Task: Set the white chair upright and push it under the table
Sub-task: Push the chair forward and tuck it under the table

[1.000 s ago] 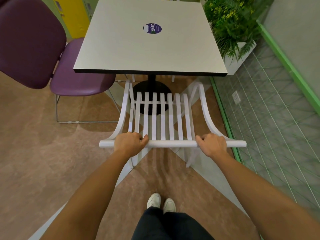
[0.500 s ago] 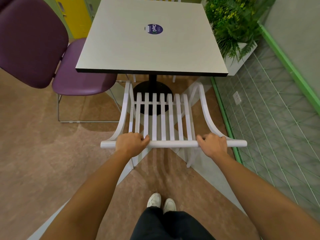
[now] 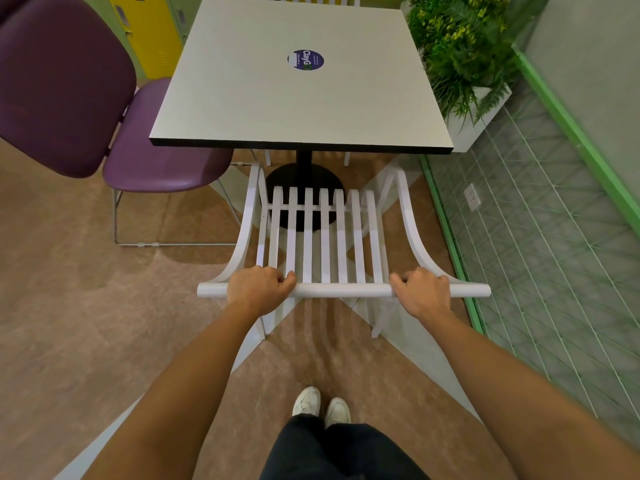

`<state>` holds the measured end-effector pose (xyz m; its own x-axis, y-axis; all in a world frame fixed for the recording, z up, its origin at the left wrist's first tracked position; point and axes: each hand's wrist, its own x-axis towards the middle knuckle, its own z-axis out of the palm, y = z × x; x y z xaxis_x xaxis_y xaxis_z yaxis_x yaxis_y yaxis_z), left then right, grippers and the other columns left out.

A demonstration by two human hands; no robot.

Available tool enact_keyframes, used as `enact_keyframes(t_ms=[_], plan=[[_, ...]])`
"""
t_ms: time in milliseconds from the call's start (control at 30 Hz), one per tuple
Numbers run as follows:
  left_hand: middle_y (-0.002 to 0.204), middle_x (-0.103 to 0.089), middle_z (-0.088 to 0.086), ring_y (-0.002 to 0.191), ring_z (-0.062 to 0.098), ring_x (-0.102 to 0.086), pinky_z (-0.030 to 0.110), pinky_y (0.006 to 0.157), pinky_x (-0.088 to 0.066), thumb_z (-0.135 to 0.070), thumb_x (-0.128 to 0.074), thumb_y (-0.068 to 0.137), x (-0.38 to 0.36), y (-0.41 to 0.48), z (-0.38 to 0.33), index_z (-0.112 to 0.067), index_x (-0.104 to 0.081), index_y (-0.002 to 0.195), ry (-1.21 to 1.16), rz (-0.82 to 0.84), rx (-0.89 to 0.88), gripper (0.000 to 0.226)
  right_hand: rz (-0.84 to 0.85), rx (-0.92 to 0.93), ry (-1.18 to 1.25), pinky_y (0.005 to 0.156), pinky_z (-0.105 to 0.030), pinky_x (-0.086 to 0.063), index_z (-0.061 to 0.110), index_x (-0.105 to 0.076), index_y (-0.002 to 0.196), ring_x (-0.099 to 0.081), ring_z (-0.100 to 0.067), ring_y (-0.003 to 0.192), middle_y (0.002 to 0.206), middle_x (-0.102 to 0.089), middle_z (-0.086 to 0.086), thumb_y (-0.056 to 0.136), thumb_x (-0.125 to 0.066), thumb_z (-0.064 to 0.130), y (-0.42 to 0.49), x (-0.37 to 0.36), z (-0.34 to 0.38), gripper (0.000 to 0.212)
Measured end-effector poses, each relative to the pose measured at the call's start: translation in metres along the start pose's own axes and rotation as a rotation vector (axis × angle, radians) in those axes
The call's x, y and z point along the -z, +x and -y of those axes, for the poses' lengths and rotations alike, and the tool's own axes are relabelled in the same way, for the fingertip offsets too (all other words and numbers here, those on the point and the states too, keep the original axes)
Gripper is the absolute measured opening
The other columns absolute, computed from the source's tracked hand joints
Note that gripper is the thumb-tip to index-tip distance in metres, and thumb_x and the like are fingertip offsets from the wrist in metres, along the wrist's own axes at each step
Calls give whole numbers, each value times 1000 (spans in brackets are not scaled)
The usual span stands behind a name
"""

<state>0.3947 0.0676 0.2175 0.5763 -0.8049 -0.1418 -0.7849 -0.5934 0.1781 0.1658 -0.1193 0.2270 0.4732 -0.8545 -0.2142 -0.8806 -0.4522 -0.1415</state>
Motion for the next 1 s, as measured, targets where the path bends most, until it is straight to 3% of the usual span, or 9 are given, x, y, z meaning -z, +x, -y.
enact_keyframes(t_ms=[267, 500, 700, 1000], plan=[[53, -58, -3, 44, 9, -50, 18, 42, -33, -57, -28, 86, 0, 0, -1, -23, -71, 76, -4, 13, 10, 56, 1, 18, -82, 73, -35, -29, 18, -62, 71, -38, -13, 56, 59, -45, 2, 89, -33, 42, -1, 0, 0, 42], [54, -57, -3, 47, 10, -51, 20, 46, -35, -55, -28, 87, 2, -2, -3, -21, -70, 75, 9, 23, 19, 56, 38, 66, -140, 74, -35, -29, 17, -65, 82, -47, -19, 69, 74, -56, -3, 90, -30, 37, -2, 6, 1, 42], [54, -57, -2, 45, 9, -48, 19, 44, -32, -54, -29, 87, 3, -6, -5, -20, -70, 75, 21, 18, 13, 56, 96, 80, -193, 80, -37, -32, 16, -61, 98, -44, -16, 77, 82, -51, -3, 93, -34, 29, -6, 11, 2, 31], [54, -58, 0, 45, 11, -49, 18, 44, -33, -53, -30, 87, 1, -6, -3, -18, -70, 72, 7, 10, 10, 55, 49, 73, -183, 76, -36, -29, 16, -60, 81, -46, -19, 71, 76, -55, -5, 91, -29, 35, -6, 9, 2, 38]])
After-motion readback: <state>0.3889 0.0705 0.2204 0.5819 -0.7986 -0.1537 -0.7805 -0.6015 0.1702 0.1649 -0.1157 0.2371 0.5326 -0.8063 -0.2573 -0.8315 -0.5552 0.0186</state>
